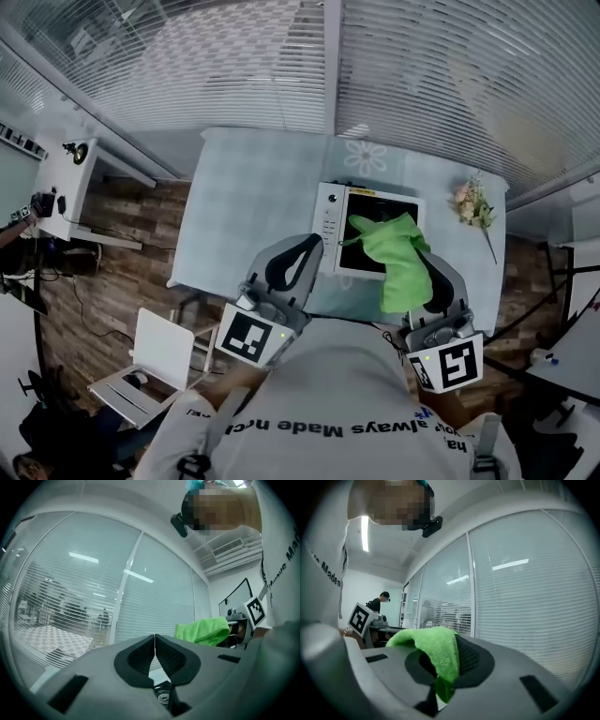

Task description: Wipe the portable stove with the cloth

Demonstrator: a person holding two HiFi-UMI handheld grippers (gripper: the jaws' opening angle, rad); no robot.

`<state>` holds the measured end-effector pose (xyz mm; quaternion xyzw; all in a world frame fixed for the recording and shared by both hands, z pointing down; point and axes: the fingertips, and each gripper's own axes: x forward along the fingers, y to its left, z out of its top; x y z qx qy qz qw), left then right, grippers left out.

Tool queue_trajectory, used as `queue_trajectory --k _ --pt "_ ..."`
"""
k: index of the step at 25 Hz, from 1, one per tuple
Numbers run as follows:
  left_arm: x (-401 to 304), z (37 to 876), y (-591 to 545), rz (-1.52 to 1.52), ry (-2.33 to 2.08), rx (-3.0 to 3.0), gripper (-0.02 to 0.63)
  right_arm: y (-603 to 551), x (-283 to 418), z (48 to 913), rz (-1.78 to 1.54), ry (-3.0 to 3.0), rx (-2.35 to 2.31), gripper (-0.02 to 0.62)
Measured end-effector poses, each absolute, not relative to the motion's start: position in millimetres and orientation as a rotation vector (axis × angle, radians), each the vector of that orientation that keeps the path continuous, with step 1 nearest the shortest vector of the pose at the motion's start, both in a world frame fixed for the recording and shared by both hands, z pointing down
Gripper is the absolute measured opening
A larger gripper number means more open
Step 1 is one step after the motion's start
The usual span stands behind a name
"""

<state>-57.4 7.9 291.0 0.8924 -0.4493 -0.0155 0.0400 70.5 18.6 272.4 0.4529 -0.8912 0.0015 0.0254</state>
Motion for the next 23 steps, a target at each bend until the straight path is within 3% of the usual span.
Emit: queue_trajectory --k 23 --pt "-49.1 284.5 0.8 -0.057 -1.335 2.734 0.012 9.0 72.9 267.6 -0.012 -2.754 1.395 0.026"
